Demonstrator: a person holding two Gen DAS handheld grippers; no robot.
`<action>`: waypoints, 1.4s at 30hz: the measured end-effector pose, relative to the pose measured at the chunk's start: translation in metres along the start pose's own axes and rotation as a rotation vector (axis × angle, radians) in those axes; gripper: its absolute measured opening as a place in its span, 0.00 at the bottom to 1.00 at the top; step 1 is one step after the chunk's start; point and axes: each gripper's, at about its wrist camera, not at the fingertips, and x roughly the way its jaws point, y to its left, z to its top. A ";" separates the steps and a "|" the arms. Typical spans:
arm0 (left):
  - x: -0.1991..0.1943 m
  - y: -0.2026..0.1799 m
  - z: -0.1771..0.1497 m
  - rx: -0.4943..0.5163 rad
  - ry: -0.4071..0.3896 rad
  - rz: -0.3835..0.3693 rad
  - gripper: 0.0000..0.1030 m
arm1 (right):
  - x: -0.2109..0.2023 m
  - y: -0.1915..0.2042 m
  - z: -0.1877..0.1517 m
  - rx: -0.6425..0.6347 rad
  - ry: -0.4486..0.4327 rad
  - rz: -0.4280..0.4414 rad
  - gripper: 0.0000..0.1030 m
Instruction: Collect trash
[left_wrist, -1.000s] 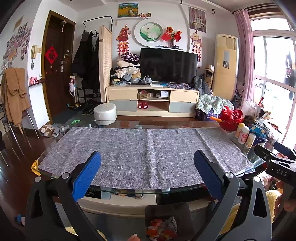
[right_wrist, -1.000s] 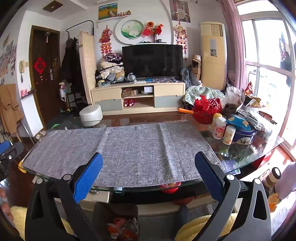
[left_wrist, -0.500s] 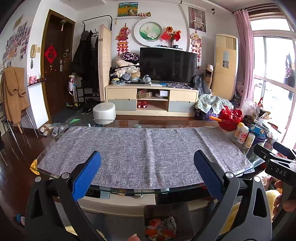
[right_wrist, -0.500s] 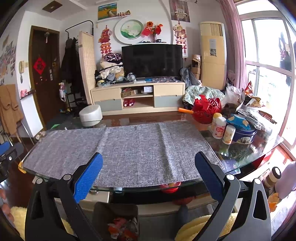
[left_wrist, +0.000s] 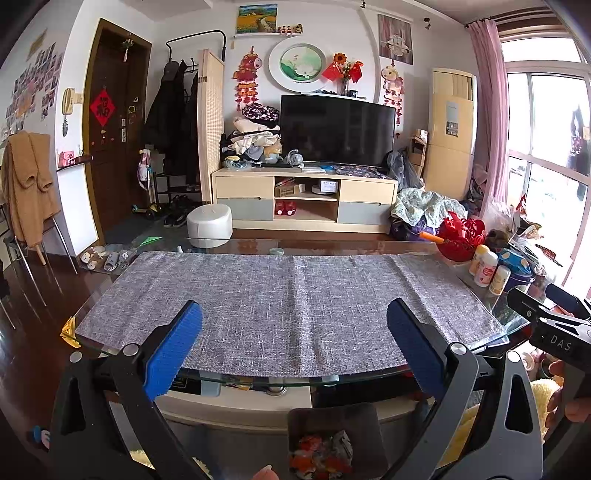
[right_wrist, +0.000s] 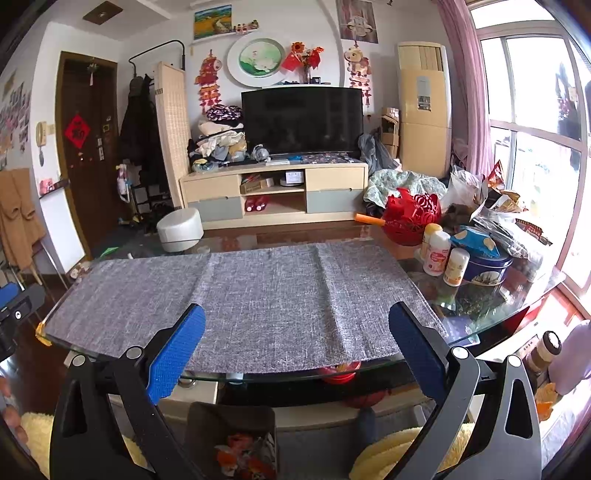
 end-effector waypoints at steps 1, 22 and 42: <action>0.000 0.000 0.000 0.000 0.000 0.000 0.92 | 0.000 0.001 0.000 0.001 0.001 0.000 0.97; 0.007 -0.005 -0.003 -0.003 0.005 0.067 0.92 | 0.003 0.007 -0.002 0.010 0.012 -0.013 0.97; 0.012 -0.005 -0.006 -0.026 0.031 0.026 0.92 | 0.006 0.008 -0.001 0.008 0.028 -0.018 0.97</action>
